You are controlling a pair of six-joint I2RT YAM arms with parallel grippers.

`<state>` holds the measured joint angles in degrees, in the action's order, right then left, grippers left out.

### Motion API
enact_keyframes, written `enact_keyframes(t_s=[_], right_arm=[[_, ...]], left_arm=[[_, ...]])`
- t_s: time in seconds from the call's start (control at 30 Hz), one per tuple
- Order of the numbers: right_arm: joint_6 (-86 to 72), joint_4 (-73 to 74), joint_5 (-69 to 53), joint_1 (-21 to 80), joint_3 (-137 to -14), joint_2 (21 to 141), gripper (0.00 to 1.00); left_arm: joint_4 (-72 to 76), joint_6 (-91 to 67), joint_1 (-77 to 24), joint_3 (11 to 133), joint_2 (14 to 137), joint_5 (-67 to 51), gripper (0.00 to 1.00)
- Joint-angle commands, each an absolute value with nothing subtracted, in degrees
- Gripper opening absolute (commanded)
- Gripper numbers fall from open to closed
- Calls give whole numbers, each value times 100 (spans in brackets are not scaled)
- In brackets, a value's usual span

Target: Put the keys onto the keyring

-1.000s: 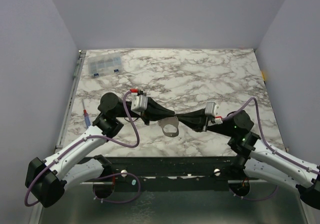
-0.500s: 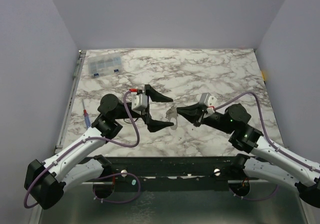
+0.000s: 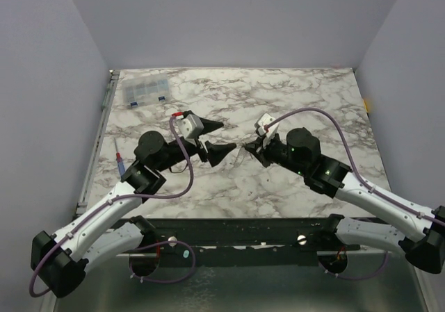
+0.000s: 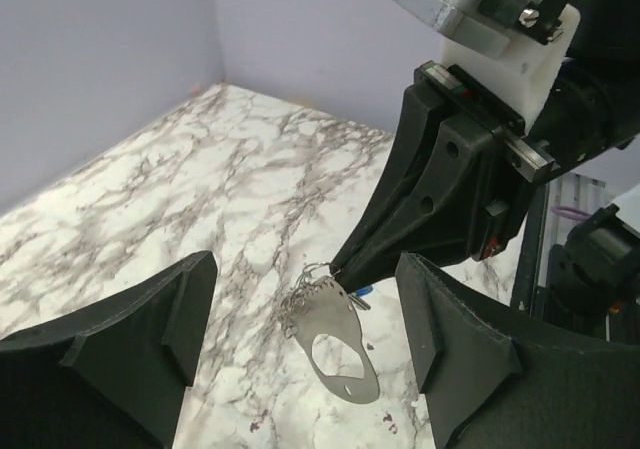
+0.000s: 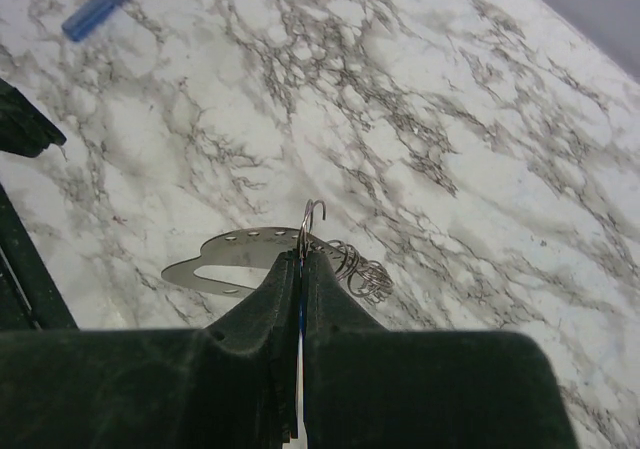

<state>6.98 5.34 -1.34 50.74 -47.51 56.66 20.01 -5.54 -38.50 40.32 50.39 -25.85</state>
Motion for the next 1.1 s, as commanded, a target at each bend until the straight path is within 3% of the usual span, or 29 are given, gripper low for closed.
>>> enact_keyframes(t_s=[0.0,0.4,0.47,0.63,0.8,0.9,1.07], right_arm=[[470,965,489,5098,-5119,5891,1],[406,938,229,5099,-5145,5741,1],[404,940,192,5098,-5101,5642,1],[412,953,91,5098,-5022,5378,0],[386,954,-288,5098,-4966,5159,1],[350,1004,-446,5098,-4960,5076,1],[268,1148,-558,5098,-4941,4962,1]], left_arm=[[1582,-744,-3958,4008,5120,-1871,78],[1599,-29,-5076,3887,5893,-999,64],[1599,166,-5086,3871,5937,-936,57],[1600,344,-5081,3887,5985,-901,27],[1593,458,-5085,3861,5936,-739,18],[1584,521,-5111,3850,5920,-705,0],[1584,644,-5161,3777,5722,-377,0]])
